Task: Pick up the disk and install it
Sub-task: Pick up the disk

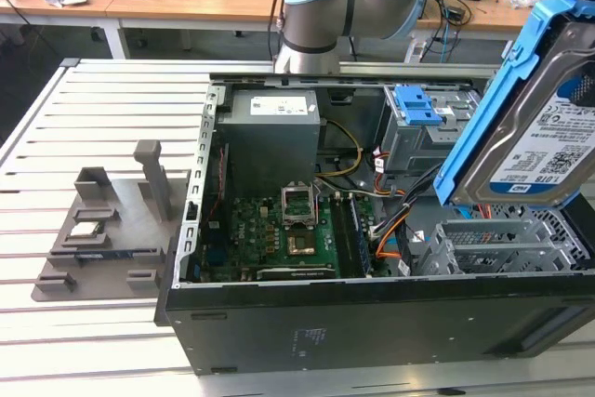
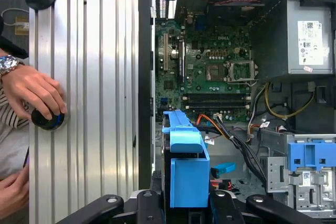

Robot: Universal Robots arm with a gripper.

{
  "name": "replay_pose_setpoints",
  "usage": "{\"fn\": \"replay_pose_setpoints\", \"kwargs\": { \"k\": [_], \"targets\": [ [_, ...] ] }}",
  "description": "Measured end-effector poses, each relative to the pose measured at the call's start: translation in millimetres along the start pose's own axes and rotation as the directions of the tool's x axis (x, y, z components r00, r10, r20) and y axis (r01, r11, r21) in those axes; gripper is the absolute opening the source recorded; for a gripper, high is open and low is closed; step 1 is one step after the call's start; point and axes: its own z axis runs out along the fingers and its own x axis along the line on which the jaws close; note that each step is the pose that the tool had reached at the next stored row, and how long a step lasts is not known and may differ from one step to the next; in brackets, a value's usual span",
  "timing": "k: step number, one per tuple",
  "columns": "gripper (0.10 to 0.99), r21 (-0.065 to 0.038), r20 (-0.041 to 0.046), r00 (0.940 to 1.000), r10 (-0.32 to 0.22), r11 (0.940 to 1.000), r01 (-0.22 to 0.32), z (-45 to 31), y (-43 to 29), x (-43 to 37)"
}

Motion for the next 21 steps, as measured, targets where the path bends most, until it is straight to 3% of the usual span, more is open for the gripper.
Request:
{"fn": "replay_pose_setpoints", "kwargs": {
  "k": [7,21],
  "targets": [
    [0.365,0.0,-0.0007,1.0,0.0,1.0,0.0,2.5,-1.3,17.0],
    [0.365,0.0,-0.0012,1.0,0.0,1.0,0.0,34.0,-12.6,18.1]
  ]
}}
